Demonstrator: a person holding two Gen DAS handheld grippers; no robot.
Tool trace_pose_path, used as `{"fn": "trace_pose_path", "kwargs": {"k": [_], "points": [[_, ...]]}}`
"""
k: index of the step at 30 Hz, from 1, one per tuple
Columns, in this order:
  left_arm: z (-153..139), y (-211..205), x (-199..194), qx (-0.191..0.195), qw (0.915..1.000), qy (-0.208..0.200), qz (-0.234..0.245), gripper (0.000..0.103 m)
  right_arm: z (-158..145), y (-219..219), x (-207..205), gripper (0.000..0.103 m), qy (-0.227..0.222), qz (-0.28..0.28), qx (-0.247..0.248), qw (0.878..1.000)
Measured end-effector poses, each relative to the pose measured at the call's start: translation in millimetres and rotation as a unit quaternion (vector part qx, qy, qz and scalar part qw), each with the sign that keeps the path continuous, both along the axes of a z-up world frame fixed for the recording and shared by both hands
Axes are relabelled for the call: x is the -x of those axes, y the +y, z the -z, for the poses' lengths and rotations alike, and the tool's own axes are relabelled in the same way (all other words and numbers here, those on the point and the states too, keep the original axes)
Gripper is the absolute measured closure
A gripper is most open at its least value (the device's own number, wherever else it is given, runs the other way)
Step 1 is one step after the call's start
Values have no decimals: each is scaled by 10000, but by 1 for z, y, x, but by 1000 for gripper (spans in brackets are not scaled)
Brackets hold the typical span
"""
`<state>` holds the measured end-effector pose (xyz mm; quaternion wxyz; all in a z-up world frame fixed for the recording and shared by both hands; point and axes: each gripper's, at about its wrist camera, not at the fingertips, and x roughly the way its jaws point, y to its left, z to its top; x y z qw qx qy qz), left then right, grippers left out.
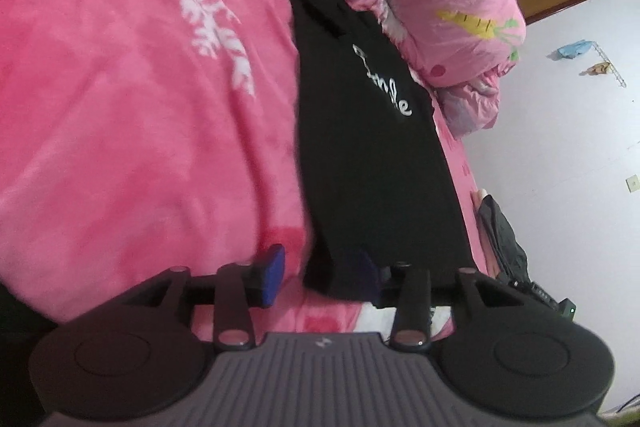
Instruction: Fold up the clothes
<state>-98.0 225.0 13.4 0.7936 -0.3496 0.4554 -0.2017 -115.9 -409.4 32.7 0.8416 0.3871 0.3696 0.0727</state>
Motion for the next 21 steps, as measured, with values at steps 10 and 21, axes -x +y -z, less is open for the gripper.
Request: {"fn": "trace_pose_path", "kwargs": {"k": [10, 21], "points": [[19, -14, 1, 67, 9994, 247, 248, 80, 8, 2, -57, 57, 97, -439, 245, 9987], [34, -26, 9, 177, 9987, 367, 305, 100, 11, 21, -35, 58, 484, -915, -31, 9946]]}}
